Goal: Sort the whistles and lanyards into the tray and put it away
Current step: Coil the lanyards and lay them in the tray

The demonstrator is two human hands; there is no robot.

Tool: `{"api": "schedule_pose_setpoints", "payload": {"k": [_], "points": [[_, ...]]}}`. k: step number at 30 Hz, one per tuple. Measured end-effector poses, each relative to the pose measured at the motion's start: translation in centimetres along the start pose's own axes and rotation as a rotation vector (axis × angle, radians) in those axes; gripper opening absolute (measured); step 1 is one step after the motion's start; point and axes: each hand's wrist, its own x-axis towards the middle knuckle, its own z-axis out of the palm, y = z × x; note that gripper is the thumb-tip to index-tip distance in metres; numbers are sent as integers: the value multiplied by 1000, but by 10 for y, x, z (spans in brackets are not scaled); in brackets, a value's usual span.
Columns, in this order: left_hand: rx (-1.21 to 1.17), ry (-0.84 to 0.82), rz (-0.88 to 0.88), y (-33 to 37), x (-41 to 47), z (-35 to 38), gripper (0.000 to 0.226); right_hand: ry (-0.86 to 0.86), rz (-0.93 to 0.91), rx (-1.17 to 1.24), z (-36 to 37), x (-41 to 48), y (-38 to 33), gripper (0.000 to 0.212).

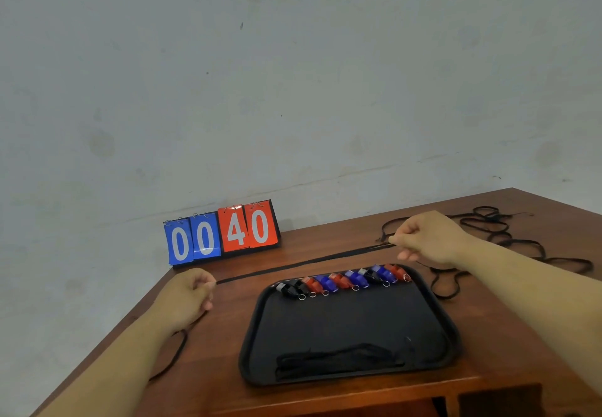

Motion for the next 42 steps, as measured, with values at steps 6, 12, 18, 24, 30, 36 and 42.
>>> {"api": "schedule_pose_setpoints", "payload": {"k": [6, 12, 18, 24, 30, 36, 42], "points": [[-372, 146, -81, 15, -1, -5, 8, 39, 0, 90, -6, -2, -14, 8], [-379, 123, 76, 61, -11, -12, 5, 2, -118, 15, 0, -9, -53, 6], [-258, 1, 309, 117, -38, -9, 9, -191, -231, -9, 15, -32, -98, 8], [-224, -136, 505, 150, -59, -5, 11, -362, -186, 89, 26, -52, -118, 12], [-97, -157, 651, 167, -74, -3, 18, -459, -118, 98, 31, -53, -118, 23], [-158, -123, 657, 171, -76, 1, 15, -480, -105, 128, 31, -57, -118, 17], [-418, -86, 548, 167, -74, 10, 17, -442, -58, 206, 30, -55, -115, 15]]}}
